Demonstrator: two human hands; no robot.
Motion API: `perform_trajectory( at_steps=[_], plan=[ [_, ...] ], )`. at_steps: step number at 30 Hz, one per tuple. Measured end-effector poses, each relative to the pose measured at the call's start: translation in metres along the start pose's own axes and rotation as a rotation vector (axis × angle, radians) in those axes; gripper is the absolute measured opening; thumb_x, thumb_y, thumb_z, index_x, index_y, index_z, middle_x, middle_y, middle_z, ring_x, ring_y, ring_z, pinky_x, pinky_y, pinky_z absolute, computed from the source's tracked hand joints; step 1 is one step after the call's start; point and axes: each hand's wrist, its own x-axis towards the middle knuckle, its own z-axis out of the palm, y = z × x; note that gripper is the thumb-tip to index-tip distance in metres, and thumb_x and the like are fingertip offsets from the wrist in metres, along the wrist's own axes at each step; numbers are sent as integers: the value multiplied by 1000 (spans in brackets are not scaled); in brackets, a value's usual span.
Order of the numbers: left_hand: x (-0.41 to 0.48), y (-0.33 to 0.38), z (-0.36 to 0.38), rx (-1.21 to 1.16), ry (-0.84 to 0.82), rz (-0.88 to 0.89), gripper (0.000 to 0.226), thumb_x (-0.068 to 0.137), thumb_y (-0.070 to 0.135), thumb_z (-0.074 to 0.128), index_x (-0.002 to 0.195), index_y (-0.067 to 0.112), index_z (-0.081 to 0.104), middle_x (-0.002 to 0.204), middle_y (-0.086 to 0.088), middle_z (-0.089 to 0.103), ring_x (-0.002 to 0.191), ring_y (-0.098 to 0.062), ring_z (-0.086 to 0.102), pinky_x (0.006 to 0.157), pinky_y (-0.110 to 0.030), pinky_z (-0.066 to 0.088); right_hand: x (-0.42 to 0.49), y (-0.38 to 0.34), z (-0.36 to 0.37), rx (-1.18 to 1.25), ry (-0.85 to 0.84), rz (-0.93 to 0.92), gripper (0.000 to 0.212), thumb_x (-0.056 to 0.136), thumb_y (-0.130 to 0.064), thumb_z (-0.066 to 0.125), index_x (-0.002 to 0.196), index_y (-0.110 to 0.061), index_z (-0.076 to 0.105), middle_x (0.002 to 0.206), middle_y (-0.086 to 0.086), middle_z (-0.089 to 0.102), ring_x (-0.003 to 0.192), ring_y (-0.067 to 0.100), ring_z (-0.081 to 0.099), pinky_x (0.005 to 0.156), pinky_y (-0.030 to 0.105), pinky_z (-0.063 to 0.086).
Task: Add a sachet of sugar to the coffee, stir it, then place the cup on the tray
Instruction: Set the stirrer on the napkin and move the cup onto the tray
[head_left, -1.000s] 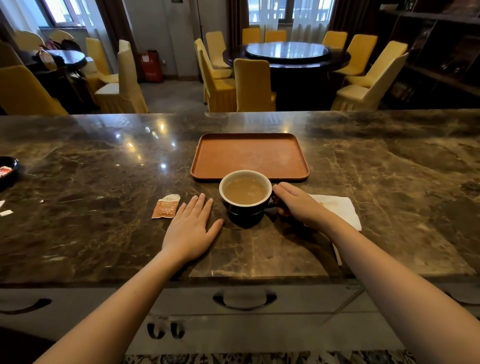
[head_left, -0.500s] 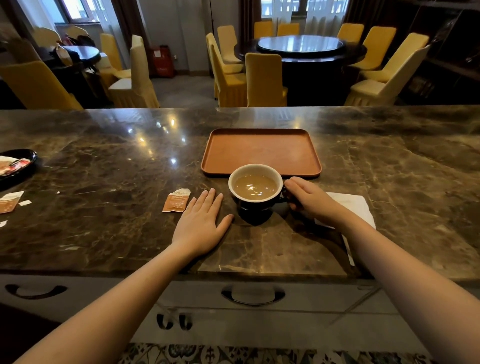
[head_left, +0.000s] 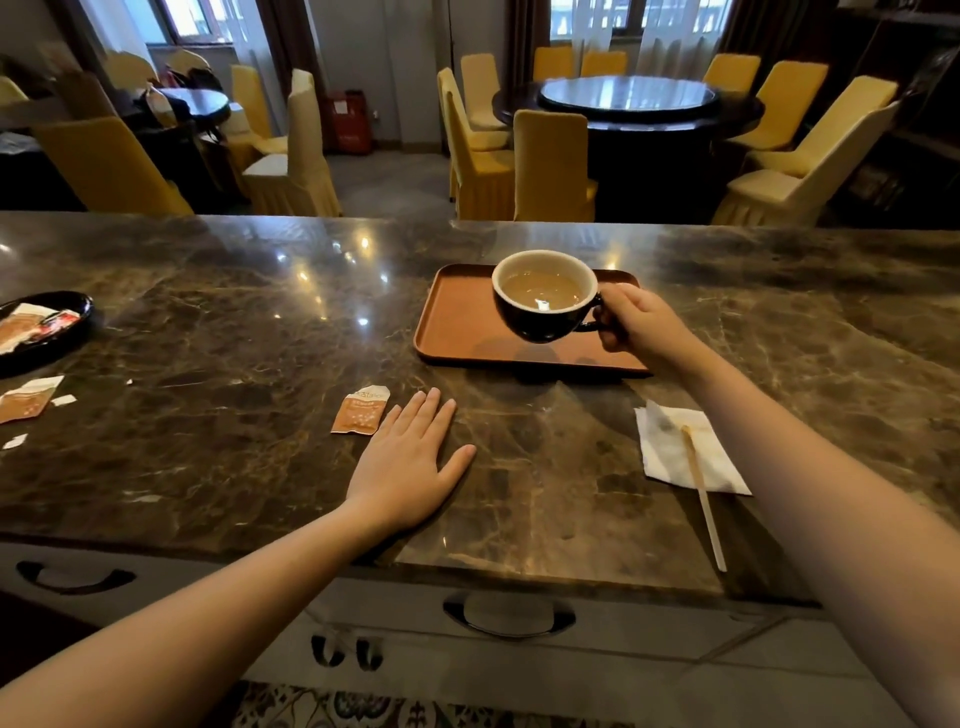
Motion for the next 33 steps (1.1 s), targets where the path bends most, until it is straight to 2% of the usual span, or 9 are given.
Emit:
perform_trajectory(
  at_steps=[2,6,8,12,18,21,26,30,33],
  plan=[
    [0,-1,0,-6,1,-3,65,91,57,24,146,25,9,157,3,4,144,-9,-2,113,-27,-5,10,2,-2,-10,19,3,26,96,-26,35,78,-11,47,67,3,39,56,13,37,53,23,34],
    [0,-1,1,-16,2,-4,65,91,57,24,146,26,8,157,4,3,143,-8,-3,113,-27,-6,23,11,-2,-6,26,17,25,97,-24,35,76,-14,46,66,3,39,55,12,37,52,21,33],
    [0,-1,1,-18,10,-3,65,91,57,24,146,26,8,157,5,2,142,-6,-5,113,-26,-6,30,17,-2,2,22,29,25,97,-25,36,79,-14,50,66,2,39,55,12,36,50,20,32],
    [0,-3,2,-23,19,-1,65,91,58,24,146,27,8,157,5,2,139,-2,-8,112,-25,-7,40,26,-2,26,18,61,25,96,-27,37,99,-6,51,67,2,40,56,11,36,47,16,33],
    [0,-3,6,-26,43,-4,73,83,64,15,146,27,11,157,5,5,141,-5,-5,113,-26,-6,52,34,2,86,2,130,26,96,-30,35,92,-8,47,67,3,41,54,13,34,51,25,28],
    [0,-3,5,-19,37,-9,74,82,64,13,145,28,9,157,6,3,142,-5,-6,114,-26,-6,56,36,4,74,-10,132,28,96,-31,35,85,-8,47,67,3,41,54,14,34,51,26,29],
    [0,-3,5,-31,42,-14,72,83,64,16,145,28,10,157,6,4,141,-4,-7,113,-26,-6,61,37,5,77,-32,137,27,96,-31,35,93,-8,47,67,3,40,54,13,34,52,25,29],
    [0,-2,4,-23,35,-15,73,82,65,15,145,28,9,156,7,2,140,-3,-8,113,-25,-7,67,37,5,46,-32,154,28,96,-32,35,86,-8,47,68,3,43,55,13,36,52,25,32],
    [1,-3,4,-21,34,-17,71,84,63,17,145,29,9,156,7,3,140,-3,-8,113,-25,-7,72,35,5,-22,-22,158,31,97,-30,33,99,-6,52,75,5,47,57,14,39,53,24,35]
  ],
)
